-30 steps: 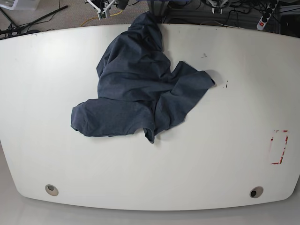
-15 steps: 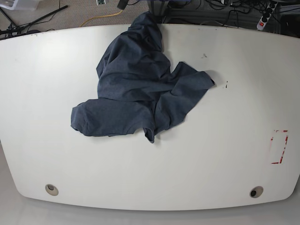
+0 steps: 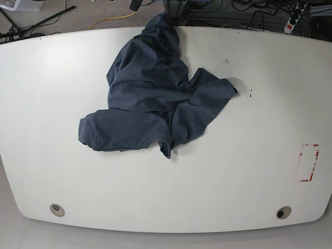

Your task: Fold the T-shirt properly

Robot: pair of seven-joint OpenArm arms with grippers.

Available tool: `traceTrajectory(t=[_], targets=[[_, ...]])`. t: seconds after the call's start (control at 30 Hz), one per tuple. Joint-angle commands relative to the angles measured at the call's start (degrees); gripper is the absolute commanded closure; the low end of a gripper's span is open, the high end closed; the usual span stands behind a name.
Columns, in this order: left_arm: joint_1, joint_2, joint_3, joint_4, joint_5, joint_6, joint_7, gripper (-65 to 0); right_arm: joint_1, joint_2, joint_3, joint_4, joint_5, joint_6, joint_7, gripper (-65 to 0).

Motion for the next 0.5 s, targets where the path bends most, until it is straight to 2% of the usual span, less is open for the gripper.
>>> traceTrajectory(t=[0.0, 0.33, 0.47], targets=[[2.78, 0.17, -0.38, 3.42, -0.14, -0.14, -1.01, -36.0, -2.67, 0.20, 1.01, 5.20, 0.53, 0.19, 1.04, -26.8], [7.27, 0.52, -4.51, 14.76, -0.32, -0.14, -1.01, -36.0, -6.72, 0.02, 2.76, 16.71, 0.62, 0.19, 1.04, -26.8], [7.36, 0.26, -5.66, 18.28, -4.54, -0.14, -1.01, -36.0, -5.40, -1.21, 4.08, 19.00, 0.62, 0.28, 1.04, -26.8]])
